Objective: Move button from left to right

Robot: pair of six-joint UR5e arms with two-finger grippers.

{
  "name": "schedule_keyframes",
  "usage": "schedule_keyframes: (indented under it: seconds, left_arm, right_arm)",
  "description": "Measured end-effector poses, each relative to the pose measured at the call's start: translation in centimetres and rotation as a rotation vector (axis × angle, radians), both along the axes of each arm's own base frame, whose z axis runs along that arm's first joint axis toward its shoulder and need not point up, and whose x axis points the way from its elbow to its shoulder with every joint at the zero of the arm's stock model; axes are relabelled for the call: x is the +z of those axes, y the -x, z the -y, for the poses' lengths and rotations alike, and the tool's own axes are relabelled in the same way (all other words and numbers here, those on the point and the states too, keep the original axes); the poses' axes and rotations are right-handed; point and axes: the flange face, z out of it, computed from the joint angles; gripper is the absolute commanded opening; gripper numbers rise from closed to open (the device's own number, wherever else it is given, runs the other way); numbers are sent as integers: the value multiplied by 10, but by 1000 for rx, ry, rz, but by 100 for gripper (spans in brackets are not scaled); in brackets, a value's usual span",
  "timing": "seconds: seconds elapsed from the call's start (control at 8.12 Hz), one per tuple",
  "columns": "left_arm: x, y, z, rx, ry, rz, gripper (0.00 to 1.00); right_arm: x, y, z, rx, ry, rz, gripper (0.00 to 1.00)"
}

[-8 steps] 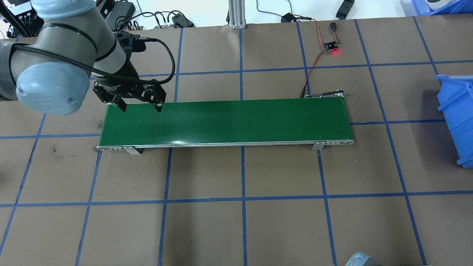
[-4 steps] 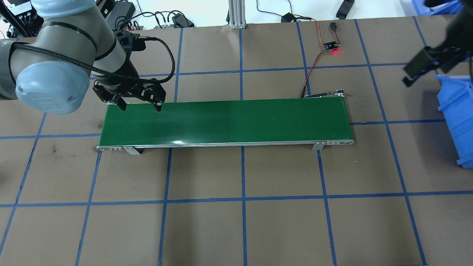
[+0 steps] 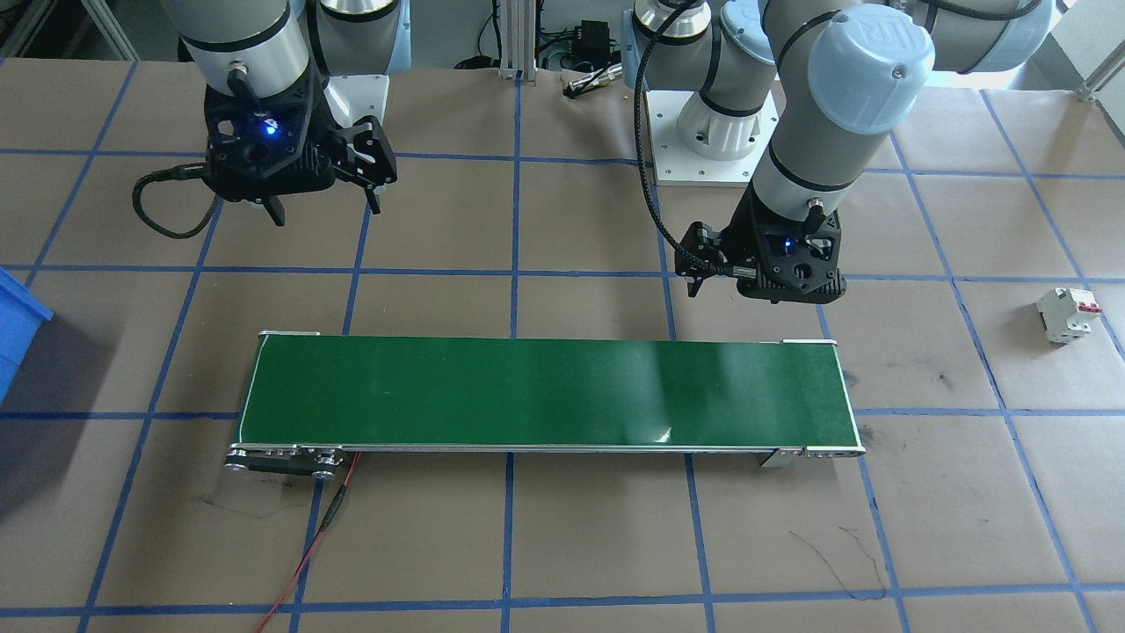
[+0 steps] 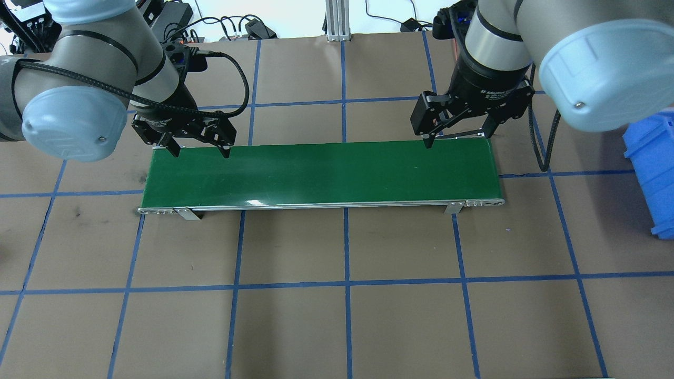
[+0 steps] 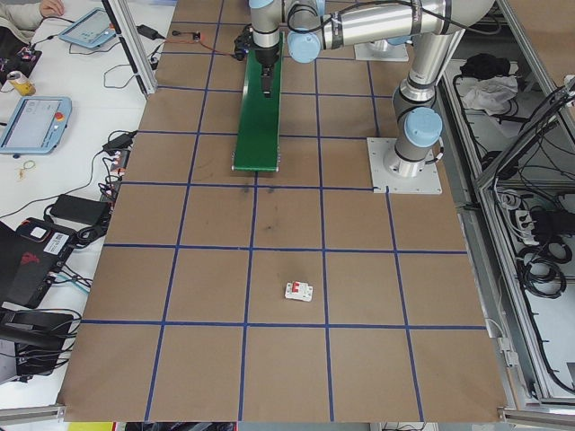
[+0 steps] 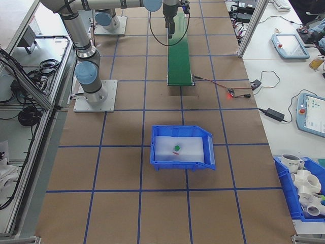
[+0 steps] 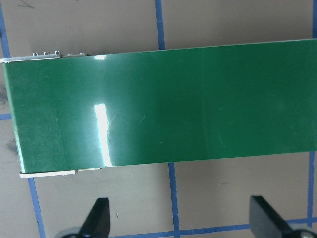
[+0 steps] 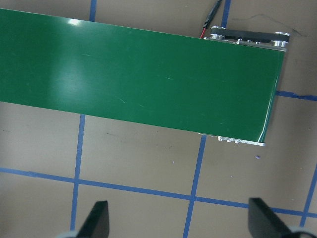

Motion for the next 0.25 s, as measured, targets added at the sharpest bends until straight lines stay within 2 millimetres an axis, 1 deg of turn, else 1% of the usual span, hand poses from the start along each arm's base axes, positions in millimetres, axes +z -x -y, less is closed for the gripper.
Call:
schedule_keyframes:
  seconds: [0.25]
  left_arm:
    - [0, 0, 0, 1, 0, 0, 100]
  right_arm:
    - [-2, -9, -1, 2, -3, -1, 100]
